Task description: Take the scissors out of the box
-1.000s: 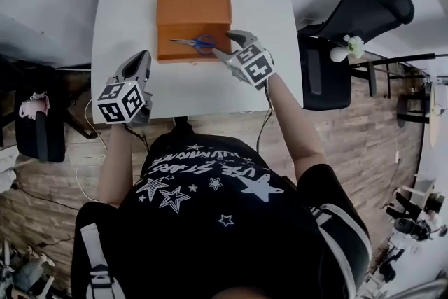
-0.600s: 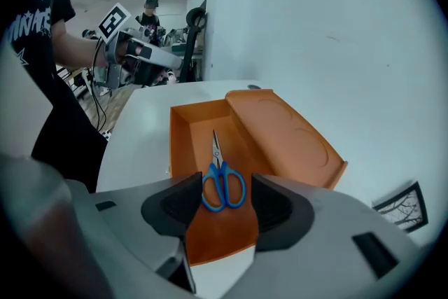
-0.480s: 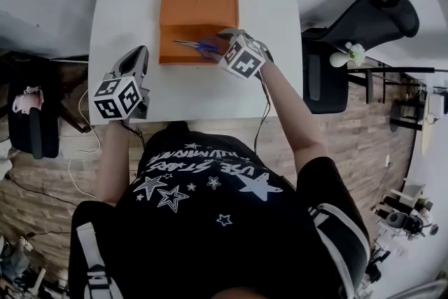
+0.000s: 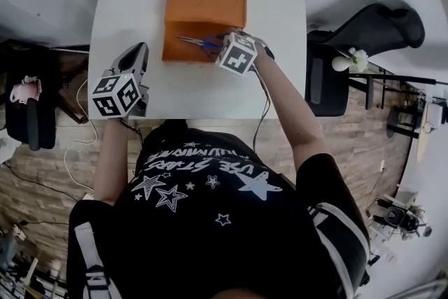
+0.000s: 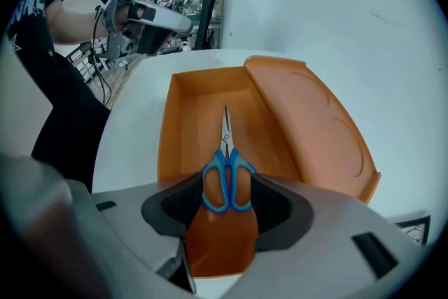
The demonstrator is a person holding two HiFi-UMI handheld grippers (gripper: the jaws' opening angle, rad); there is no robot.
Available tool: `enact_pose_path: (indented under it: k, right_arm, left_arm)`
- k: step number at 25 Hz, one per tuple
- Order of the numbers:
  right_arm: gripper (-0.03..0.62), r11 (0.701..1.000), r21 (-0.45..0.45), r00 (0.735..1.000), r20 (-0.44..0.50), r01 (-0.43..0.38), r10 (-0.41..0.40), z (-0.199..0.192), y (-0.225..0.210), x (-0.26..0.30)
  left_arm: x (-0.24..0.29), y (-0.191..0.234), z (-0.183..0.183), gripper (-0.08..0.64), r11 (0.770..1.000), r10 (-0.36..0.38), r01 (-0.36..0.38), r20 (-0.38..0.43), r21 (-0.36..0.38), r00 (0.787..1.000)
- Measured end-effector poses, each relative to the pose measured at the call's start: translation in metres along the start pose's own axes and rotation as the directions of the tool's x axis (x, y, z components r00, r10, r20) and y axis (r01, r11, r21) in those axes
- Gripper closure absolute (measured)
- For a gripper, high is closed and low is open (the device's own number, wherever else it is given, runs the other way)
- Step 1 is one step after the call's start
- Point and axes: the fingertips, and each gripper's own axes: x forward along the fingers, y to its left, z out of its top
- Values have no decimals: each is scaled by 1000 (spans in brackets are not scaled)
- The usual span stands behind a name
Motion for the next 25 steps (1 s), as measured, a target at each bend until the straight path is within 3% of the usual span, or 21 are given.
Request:
enact_pose_path:
  k: [16,25]
  right_arm:
    - [357,999,-51,993,-120,-14,8,3,-7,13]
    - [410,996,-86,984,-176,-9,-7,7,-7,21]
  left_arm:
    - [-1,15,7,541,1000,10,-10,12,-24,1000]
    - [0,25,6,541,999,10,-10,7,-35,1000]
